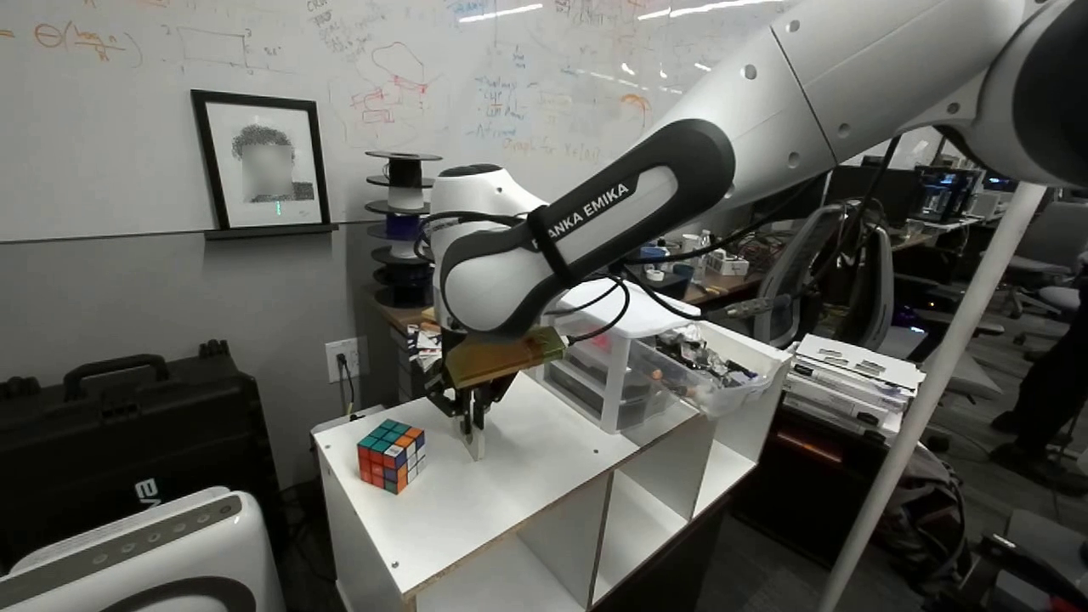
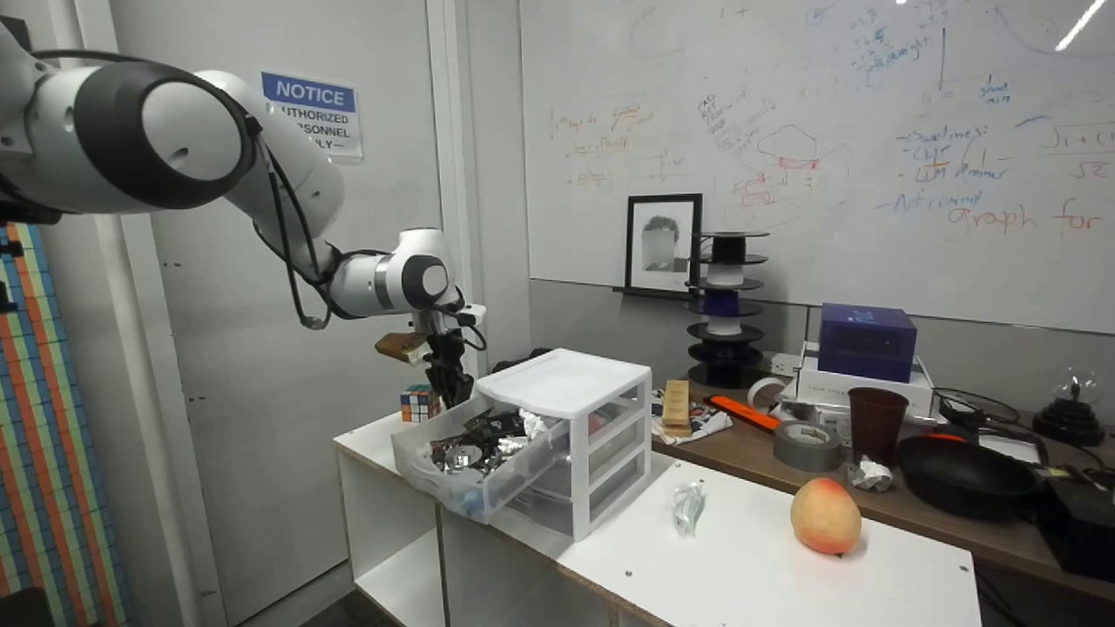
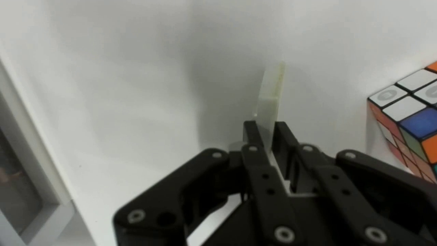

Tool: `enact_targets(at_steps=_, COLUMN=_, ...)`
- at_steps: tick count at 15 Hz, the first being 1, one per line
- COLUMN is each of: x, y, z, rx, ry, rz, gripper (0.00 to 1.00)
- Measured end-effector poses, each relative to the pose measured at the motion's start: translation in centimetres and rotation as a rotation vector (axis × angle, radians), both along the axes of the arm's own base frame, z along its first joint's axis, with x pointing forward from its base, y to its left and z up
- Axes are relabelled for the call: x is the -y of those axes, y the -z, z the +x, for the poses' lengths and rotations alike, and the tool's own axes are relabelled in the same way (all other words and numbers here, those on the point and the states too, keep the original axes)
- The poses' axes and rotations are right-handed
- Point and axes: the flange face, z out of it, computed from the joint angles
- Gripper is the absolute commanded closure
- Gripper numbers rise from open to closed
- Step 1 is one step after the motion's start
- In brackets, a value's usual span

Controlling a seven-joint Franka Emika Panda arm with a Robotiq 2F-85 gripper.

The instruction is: Pick up the white objects from the table and put them in the open drawer and close it

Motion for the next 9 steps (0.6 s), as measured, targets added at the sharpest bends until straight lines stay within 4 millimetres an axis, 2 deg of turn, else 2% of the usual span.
enact_targets(at_steps=5, x=0.8, y=-0.6, z=-1.4, rx=-0.073, ry=0.01, rz=-0.036, gripper=0.96)
enact_targets(at_steps=7, x=0.8, y=-1.5, z=-2.2, rx=-0.098, ry=0.011, rz=-0.048, gripper=0.96)
enact_targets(at_steps=9, x=0.6, y=-3.2, z=-3.1, rx=-0.122, ry=0.013, rz=-0.061, gripper=0.96)
